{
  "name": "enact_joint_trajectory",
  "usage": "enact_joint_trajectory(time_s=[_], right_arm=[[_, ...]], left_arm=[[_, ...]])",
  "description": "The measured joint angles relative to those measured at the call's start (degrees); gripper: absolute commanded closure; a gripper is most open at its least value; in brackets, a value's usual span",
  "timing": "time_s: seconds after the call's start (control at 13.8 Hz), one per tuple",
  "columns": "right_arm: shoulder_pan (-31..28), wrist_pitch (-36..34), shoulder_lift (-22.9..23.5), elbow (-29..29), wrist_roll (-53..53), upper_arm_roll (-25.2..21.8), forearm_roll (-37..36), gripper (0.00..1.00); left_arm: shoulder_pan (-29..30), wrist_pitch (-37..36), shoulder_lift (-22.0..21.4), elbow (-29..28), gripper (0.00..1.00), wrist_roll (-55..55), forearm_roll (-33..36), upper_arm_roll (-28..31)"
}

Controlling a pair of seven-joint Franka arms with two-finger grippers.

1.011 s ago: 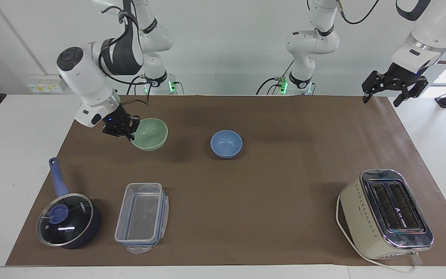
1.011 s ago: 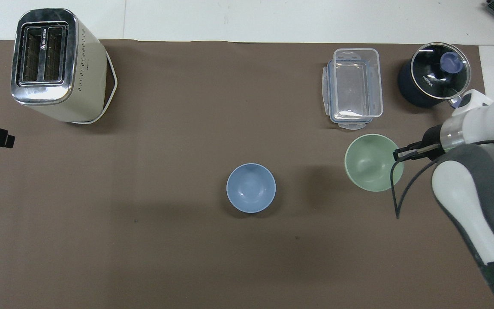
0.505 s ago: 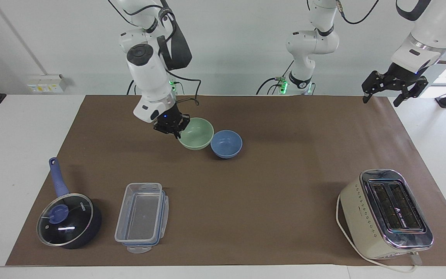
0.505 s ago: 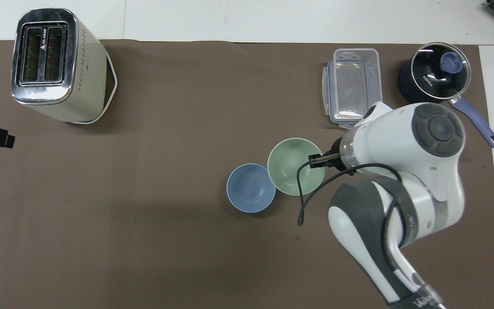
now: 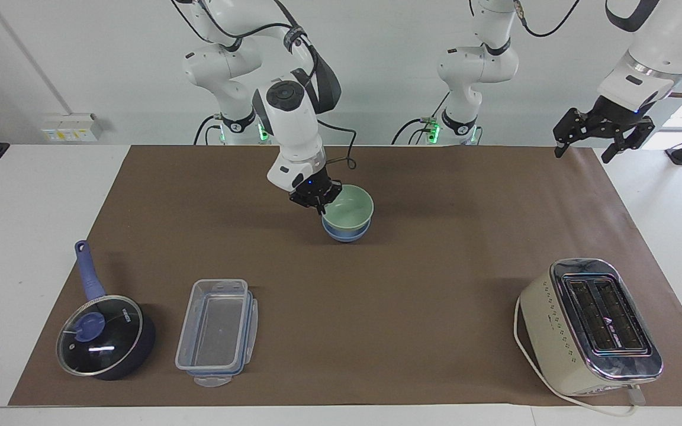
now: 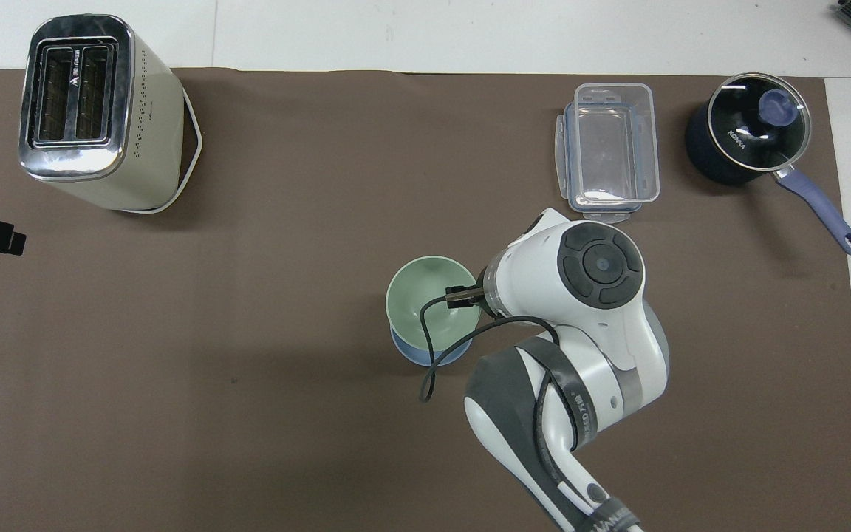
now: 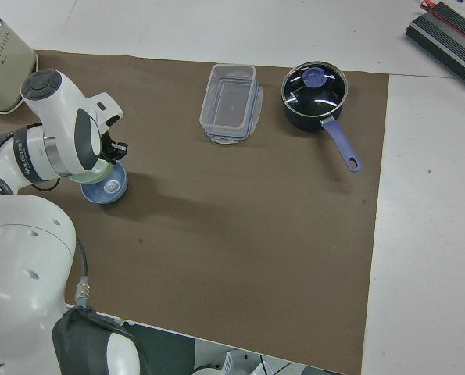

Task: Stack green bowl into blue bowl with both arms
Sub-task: 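Lower the green bowl into the blue bowl with the right gripper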

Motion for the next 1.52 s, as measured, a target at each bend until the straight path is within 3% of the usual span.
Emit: enact_joint_trajectory(time_s=[1.52], right_arm=[[0.9,6.3,1.1,-5.3,-2.3,-0.2,0.3,1.0]], left_arm=[[0.0,0.0,0.0,0.0,0.0,0.0,0.0,-0.1]])
